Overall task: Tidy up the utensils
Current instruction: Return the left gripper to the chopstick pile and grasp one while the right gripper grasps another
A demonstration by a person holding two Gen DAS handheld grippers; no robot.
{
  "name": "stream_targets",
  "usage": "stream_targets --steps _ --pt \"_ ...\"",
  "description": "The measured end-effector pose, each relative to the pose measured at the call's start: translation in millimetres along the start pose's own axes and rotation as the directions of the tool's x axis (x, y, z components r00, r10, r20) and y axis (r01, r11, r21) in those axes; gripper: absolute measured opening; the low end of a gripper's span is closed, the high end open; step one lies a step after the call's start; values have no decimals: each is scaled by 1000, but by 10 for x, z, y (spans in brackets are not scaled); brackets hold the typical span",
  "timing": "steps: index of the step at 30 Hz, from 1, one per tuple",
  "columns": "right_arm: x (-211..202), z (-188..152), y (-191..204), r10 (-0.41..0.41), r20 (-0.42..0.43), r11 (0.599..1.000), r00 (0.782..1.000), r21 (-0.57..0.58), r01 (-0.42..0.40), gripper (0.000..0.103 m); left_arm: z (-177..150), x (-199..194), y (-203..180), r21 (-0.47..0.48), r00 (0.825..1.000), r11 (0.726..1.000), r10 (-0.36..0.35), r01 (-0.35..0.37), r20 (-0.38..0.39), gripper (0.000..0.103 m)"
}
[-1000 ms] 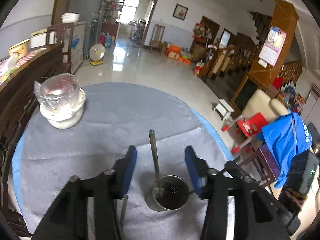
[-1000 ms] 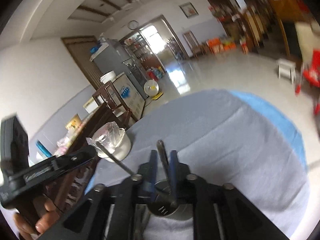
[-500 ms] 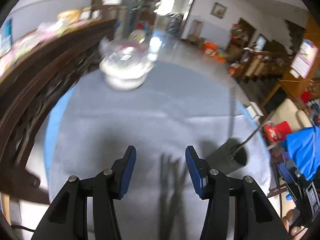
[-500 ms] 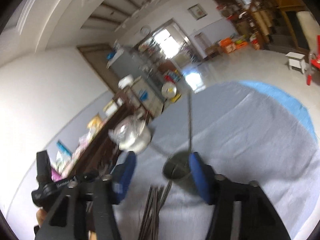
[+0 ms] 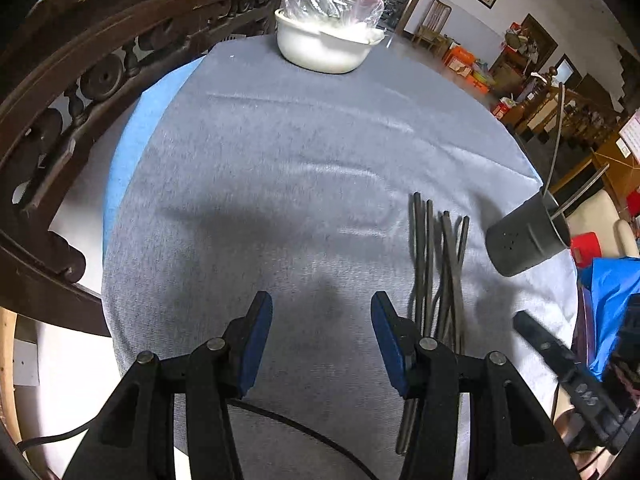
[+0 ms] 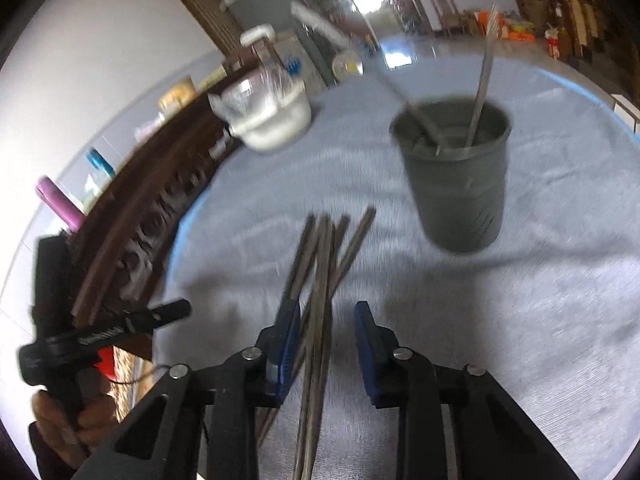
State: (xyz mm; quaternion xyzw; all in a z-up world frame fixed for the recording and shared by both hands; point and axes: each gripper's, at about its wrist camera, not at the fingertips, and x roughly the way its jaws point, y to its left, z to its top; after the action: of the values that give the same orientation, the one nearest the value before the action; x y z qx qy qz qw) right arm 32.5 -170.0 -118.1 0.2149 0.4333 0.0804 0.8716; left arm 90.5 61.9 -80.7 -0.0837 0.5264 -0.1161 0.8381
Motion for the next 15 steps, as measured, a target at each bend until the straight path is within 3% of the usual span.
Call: stream_targets --steps 7,15 --pt "293 -72 21 -54 -80 999 995 -7 54 21 7 42 103 -19 1000 1000 -9 9 -17 52" --pt "382 -108 143 -99 -82 993 992 -69 94 21 6 97 42 -8 999 1000 -23 23 -30 52"
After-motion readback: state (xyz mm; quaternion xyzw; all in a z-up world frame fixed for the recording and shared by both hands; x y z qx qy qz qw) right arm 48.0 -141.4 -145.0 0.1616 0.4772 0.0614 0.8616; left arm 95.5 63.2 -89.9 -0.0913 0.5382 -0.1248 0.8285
